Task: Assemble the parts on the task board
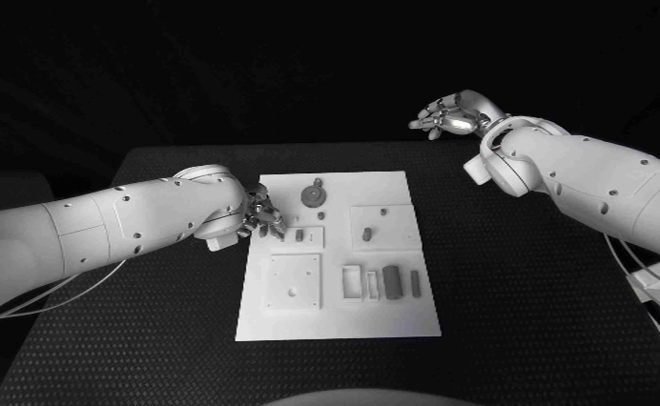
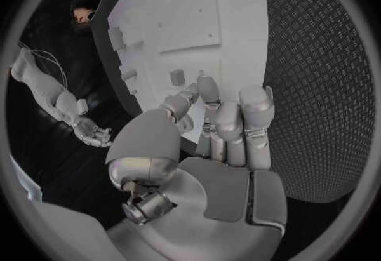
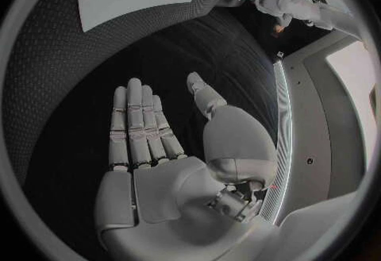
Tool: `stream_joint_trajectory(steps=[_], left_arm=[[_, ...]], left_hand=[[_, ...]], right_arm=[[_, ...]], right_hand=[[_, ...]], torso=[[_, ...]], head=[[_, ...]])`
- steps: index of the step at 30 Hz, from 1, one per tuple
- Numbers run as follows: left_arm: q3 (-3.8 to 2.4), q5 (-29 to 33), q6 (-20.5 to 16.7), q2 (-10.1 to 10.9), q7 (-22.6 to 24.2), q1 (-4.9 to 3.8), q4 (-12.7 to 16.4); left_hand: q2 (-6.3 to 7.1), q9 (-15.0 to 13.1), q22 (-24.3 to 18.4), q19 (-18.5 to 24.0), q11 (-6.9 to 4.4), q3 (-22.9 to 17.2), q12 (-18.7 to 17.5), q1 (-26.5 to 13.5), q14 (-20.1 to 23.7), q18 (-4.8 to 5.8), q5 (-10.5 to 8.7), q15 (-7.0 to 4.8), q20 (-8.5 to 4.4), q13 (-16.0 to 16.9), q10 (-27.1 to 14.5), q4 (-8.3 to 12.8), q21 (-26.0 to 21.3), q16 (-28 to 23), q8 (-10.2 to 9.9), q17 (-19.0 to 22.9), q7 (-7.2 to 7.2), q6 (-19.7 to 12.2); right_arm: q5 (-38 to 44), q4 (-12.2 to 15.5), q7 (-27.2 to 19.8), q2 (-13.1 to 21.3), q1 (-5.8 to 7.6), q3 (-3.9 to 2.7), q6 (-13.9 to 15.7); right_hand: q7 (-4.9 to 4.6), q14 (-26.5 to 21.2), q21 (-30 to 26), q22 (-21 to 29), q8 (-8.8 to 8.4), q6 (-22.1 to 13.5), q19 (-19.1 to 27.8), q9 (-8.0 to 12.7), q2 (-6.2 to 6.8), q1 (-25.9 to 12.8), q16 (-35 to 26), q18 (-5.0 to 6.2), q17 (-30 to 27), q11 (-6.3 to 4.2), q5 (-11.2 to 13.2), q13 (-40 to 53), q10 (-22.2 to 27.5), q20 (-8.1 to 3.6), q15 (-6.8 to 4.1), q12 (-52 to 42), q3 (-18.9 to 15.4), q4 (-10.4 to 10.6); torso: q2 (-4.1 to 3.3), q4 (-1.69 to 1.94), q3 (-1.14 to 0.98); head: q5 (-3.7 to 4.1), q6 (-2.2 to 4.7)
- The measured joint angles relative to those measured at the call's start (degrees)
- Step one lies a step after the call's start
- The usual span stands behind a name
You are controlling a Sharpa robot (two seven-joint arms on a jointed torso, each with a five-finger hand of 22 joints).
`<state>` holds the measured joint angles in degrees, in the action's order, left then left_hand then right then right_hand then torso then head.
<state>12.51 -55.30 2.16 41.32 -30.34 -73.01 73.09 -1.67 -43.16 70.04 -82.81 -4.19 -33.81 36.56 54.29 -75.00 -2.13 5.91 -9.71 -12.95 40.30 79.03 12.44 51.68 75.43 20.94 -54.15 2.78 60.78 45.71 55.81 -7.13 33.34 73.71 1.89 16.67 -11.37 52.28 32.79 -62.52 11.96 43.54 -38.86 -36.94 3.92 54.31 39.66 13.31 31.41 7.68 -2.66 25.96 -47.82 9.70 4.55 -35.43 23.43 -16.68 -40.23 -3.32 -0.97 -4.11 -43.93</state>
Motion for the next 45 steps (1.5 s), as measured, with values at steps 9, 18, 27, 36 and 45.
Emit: stream_joint_trajectory(steps=[9,18,27,36,45], left_arm=[[0.00,-0.1,0.7,0.0,0.2,0.00,0.1],[0.07,-0.3,1.3,0.0,0.3,0.14,0.2],[0.04,-0.6,1.5,0.0,0.3,0.12,0.2],[0.04,-1.1,1.5,-0.2,0.3,0.12,0.1],[0.07,-1.7,1.1,-0.6,0.1,0.17,-0.1]], left_hand=[[0.00,0.0,0.0,0.0,0.00,0.0,0.0,0.0,0.0,0.00,-0.22,0.01,0.00,0.0,0.0,0.0,0.0,0.0,0.2,0.0,0.00,0.0],[0.00,0.0,0.0,0.1,0.00,0.0,0.0,0.0,0.1,-0.01,0.04,0.09,0.09,0.0,0.0,0.0,0.0,0.0,0.2,0.0,0.00,0.0],[0.00,0.0,0.0,0.1,0.00,0.0,0.0,0.0,0.1,-0.01,0.05,0.10,0.10,0.0,0.0,0.0,-0.1,0.0,0.2,0.0,0.00,0.0],[0.00,0.0,0.0,0.1,0.00,0.1,0.0,0.0,0.1,-0.01,0.02,0.08,0.10,-0.1,0.0,0.1,-0.2,0.2,0.6,0.0,0.00,0.0],[0.00,0.0,-0.2,0.1,0.00,-0.2,0.1,0.0,0.0,0.00,-1.09,-0.02,0.10,-0.2,0.0,-0.2,-0.4,0.2,0.9,0.1,0.00,0.0]], right_arm=[[0.0,0.0,0.0,0.0,0.00,0.00,-0.1],[-0.1,0.0,0.0,0.0,0.00,0.00,-0.2],[-0.1,0.0,0.0,0.0,-0.01,0.00,-0.3],[-0.1,0.0,0.0,-0.1,-0.01,0.00,-0.3],[-0.1,0.0,0.0,-0.1,-0.01,0.00,-0.3]], right_hand=[[0.01,0.0,0.0,0.0,0.00,0.0,0.0,0.0,0.00,0.0,0.0,0.00,0.0,0.00,0.0,-0.2,0.0,0.00,0.00,0.2,0.0,0.0],[0.01,0.2,0.0,0.0,0.00,0.0,0.0,0.0,0.00,0.0,-0.2,-0.01,0.0,0.21,0.0,-0.3,-0.2,0.00,0.19,0.2,0.0,0.0],[0.01,0.2,-0.2,0.0,0.00,0.0,0.0,0.0,0.00,0.0,-0.4,-0.01,0.0,0.21,0.0,-0.5,-0.2,0.00,0.19,0.2,0.0,0.0],[0.01,0.2,-0.2,0.0,0.00,0.0,0.0,0.0,0.00,0.0,-0.4,-0.01,0.0,0.20,0.0,-0.6,-0.2,0.00,0.19,0.2,0.0,0.0],[0.01,0.2,-0.2,0.0,0.00,0.0,0.0,0.0,0.00,0.0,-0.4,-0.02,0.0,0.20,0.0,-0.6,-0.2,0.00,0.18,0.2,0.0,0.0]], torso=[[0.00,0.01,0.02],[0.00,0.02,0.04],[-0.01,0.03,0.03],[-0.01,0.02,0.03],[-0.01,0.02,-0.04]], head=[[0.09,-0.09],[0.14,-0.12],[0.14,-0.12],[0.12,-0.14],[0.11,-0.15]])
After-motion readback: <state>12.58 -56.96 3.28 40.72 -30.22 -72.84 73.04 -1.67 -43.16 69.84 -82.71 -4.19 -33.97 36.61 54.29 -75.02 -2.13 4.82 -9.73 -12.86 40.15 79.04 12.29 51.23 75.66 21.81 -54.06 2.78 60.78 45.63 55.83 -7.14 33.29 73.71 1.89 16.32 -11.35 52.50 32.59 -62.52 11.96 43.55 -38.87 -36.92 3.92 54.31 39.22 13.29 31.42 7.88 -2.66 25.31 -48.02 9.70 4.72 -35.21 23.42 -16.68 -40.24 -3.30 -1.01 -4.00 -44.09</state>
